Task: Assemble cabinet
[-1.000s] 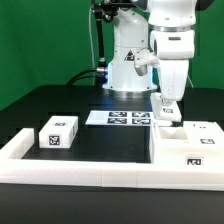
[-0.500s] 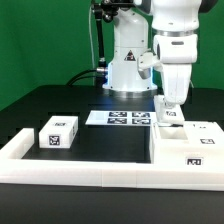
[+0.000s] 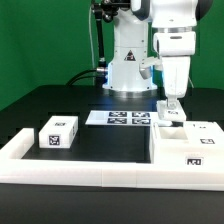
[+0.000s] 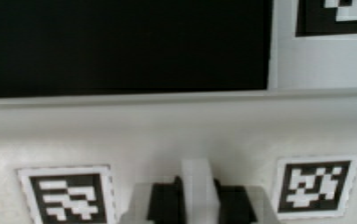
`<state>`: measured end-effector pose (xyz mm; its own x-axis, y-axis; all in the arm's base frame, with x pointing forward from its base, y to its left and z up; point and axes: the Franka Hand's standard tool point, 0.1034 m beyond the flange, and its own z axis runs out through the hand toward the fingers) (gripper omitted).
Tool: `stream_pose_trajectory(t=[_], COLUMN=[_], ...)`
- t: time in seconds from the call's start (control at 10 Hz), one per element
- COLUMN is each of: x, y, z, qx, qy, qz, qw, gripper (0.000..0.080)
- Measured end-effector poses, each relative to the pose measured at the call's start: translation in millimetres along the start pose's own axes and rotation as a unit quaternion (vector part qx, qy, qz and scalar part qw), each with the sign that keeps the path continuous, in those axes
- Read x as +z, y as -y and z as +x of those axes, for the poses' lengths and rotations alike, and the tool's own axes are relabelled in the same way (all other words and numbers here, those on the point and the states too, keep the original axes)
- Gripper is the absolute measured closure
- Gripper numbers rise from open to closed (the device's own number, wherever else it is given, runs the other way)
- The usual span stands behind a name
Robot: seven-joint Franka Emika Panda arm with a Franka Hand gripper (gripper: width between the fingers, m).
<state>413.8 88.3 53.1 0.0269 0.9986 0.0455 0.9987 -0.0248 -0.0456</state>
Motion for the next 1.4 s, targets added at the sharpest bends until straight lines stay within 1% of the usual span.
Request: stream_pose_trajectory(t=[0.2, 0.4, 0.5, 0.7, 0.8, 1.0, 1.3, 1.4], x=[0.5, 5.1, 6.1, 2.5, -1.4, 1.6, 1.6, -4.3], y=[-0.8, -7.1, -8.1, -10.8, -12.5, -10.8, -10.8, -14.2], z=[-1.7, -25.0, -33.5, -42.4, -37.3, -37.8, -37.2, -31.1], qx=[-0.005, -0.013, -0.011, -0.004, 0.004, 0.005, 0.005, -0.008], qy=[-0.002, -0.03, -0.042, -0.053, -0.051, -0.052, -0.052, -0.049], qz=[0.0, -0.002, -0.002, -0.005, -0.008, -0.005, -0.005, -0.013], qw=[1.0, 0.999, 0.999, 0.999, 0.999, 0.999, 0.999, 0.999], gripper=[0.0737, 0.0737, 0.0737, 0.0737, 0.0737, 0.0737, 0.0737, 0.0737])
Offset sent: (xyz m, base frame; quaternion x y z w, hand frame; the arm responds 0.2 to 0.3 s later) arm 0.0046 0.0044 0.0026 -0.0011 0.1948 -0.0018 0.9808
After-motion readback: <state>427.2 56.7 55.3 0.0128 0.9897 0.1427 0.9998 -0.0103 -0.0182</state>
